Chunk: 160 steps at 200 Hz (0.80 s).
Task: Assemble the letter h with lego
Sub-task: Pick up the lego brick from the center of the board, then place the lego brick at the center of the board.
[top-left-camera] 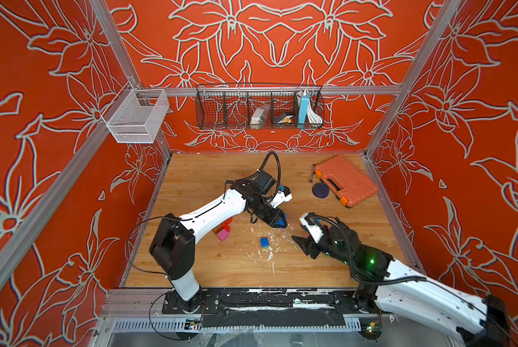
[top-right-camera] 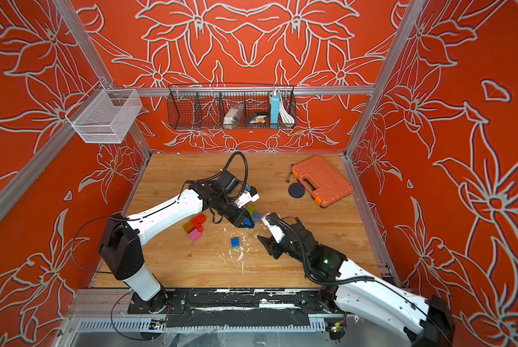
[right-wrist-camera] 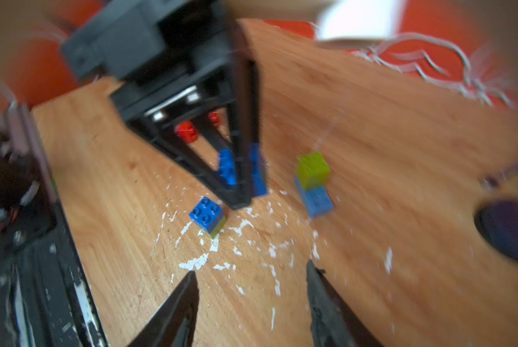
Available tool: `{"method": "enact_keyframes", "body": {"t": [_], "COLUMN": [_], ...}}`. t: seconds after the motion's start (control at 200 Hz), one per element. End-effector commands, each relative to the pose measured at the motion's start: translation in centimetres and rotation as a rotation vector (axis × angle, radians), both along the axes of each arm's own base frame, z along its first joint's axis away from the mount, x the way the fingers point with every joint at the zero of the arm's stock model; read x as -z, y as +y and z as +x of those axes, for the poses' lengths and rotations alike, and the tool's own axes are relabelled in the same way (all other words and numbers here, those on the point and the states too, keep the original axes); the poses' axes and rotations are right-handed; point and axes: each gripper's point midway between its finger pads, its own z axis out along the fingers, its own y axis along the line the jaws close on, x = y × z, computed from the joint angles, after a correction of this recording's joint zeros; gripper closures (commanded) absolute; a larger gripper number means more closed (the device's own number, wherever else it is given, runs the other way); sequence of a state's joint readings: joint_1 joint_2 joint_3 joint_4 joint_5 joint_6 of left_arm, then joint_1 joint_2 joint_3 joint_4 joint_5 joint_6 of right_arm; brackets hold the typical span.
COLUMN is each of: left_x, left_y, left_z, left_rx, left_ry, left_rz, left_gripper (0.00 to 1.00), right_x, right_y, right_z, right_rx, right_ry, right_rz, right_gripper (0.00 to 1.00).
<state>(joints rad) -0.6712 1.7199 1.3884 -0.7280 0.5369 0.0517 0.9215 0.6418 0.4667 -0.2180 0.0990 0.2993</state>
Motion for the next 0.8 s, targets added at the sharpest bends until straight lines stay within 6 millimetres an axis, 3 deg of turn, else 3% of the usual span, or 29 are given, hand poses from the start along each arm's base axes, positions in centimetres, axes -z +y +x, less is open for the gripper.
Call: {"method": "enact_keyframes", "body": {"t": [0.0,0.13,0.255,0.355,0.56,0.686,0.796], "left_x": [4.1,7.5,10.7,11.8,11.6,10.1,8.0], "left_y": [-0.4,-1.3,-1.9,-2.3,-3.1,-2.9,-2.4], "left_z": [0.7,-0.1,-1.6,-3.1,-4.3,-4.9,-5.3], "left_rx": [0.088,0.146,0.228,0.314,0.408,0.431,0.431], "left_ry": [-0.144,-0.184,-0.233,-0.225,-0.188,-0.193,-0.192], "left_rz": [0.149,0.254,0.345,0.353,0.305,0.272,0.22], "left_gripper": [0.77,0.76,0.75,0.7,0.54,0.45,0.4], "right_x": [4.3,6.0,7.7,8.9,9.8,9.3,10.3], "right_y": [-9.5,-13.2,-13.8,-14.3,-11.6,-10.7,-10.4], "right_z": [0.2,-1.3,-2.4,-3.3,-2.2,-1.4,-1.1], "right_rx": [0.543,0.735,0.811,0.883,0.823,0.804,0.817], "right_ry": [0.218,0.384,0.569,0.7,0.822,0.835,0.875], "right_rz": [0.007,0.029,0.014,-0.034,0.006,0.02,-0.016], "right_gripper": [0.47,0.48,0.48,0.48,0.44,0.43,0.44]}}
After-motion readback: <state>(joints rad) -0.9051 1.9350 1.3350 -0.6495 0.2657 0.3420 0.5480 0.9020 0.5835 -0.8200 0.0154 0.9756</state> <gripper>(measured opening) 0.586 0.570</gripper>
